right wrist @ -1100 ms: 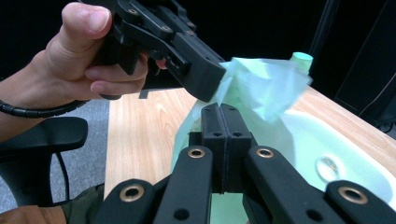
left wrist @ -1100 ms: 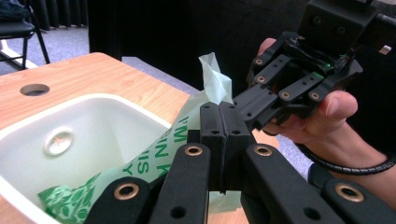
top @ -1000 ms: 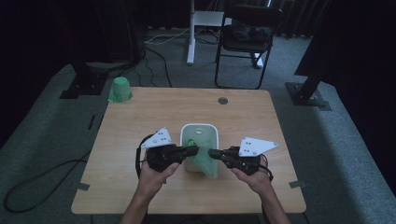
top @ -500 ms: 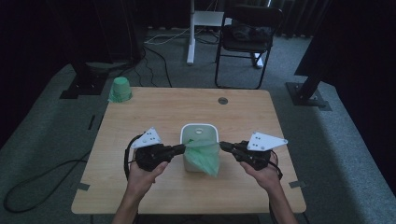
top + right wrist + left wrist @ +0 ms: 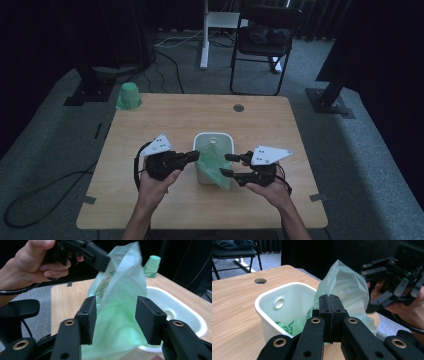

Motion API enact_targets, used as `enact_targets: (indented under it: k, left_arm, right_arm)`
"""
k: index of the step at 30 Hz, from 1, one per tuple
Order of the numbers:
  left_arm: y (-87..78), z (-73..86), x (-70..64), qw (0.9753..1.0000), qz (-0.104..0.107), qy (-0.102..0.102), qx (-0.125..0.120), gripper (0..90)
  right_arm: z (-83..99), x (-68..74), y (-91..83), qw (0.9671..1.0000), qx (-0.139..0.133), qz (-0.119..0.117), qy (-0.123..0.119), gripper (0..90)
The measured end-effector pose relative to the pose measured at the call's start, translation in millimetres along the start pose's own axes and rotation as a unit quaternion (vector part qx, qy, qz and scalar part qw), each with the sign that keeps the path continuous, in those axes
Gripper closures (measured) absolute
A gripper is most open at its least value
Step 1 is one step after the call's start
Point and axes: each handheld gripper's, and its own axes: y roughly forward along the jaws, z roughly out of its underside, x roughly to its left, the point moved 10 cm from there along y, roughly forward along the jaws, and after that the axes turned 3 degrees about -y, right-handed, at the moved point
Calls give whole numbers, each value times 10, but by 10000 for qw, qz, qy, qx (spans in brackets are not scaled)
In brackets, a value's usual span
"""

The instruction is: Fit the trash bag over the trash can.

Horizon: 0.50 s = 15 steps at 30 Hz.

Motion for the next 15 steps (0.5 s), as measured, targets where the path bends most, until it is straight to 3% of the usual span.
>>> enact_targets:
  k: [7, 15]
  left_arm:
    - [18, -21, 5, 9999, -3, -76, -74, 900]
    - [-24, -36, 49, 9997, -76, -155, -157, 900]
  right_arm:
    - [-38, 110, 11, 9998, -115, -175, 56, 423]
    - [78, 129, 88, 9996, 211, -183, -28, 463]
